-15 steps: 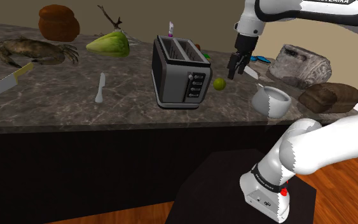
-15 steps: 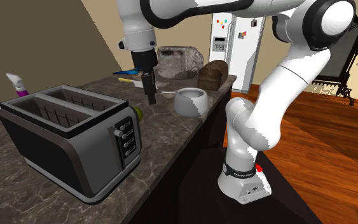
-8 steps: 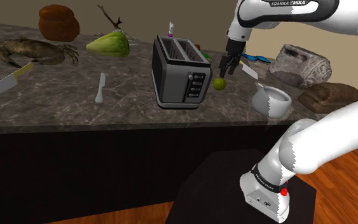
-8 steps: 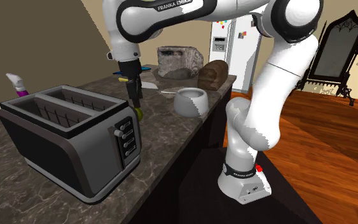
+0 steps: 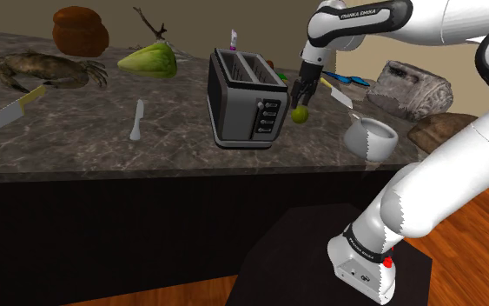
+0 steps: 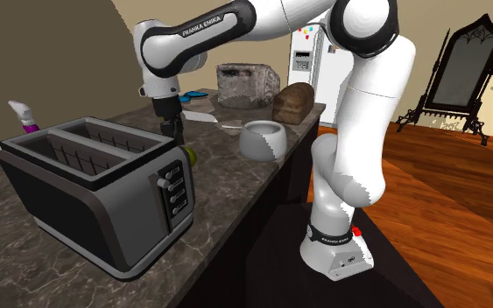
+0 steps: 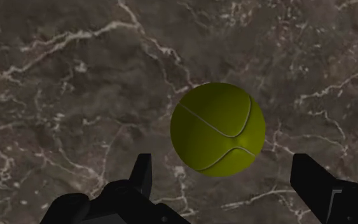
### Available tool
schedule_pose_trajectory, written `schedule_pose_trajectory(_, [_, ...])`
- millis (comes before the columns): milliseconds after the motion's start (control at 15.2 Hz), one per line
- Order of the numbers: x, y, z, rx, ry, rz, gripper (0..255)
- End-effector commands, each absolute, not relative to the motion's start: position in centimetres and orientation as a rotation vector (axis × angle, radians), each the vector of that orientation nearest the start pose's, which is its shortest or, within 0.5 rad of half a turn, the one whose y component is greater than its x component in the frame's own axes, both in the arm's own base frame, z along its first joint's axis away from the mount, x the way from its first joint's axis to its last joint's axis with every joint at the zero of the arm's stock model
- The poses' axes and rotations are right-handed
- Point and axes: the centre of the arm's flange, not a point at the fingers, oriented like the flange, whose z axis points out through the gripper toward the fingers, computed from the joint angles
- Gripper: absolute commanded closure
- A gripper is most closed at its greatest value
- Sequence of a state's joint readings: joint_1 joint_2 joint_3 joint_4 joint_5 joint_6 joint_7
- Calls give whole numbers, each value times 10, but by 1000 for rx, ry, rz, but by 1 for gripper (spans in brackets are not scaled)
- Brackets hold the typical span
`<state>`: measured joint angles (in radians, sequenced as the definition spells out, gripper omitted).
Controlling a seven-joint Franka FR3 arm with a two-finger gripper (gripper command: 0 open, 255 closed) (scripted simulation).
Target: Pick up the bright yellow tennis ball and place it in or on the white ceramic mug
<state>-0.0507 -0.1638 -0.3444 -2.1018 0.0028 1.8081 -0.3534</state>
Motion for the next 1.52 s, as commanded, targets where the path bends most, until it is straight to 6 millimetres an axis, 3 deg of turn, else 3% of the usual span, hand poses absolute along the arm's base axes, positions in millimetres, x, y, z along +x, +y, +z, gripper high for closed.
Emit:
schedule_pose_trajectory(0, [453, -195, 465, -3032, 52, 164, 0])
schedule_pose_trajectory(264, [451, -193, 446, -3032, 52, 164, 0])
schedule_pose_trajectory(726, [451, -193, 446, -3032, 52, 164, 0])
schedule_pose_trajectory(792, [451, -193, 446, -3032, 52, 164, 255])
schedule_pose_trajectory(1452, [451, -193, 452, -3032, 52, 164, 255])
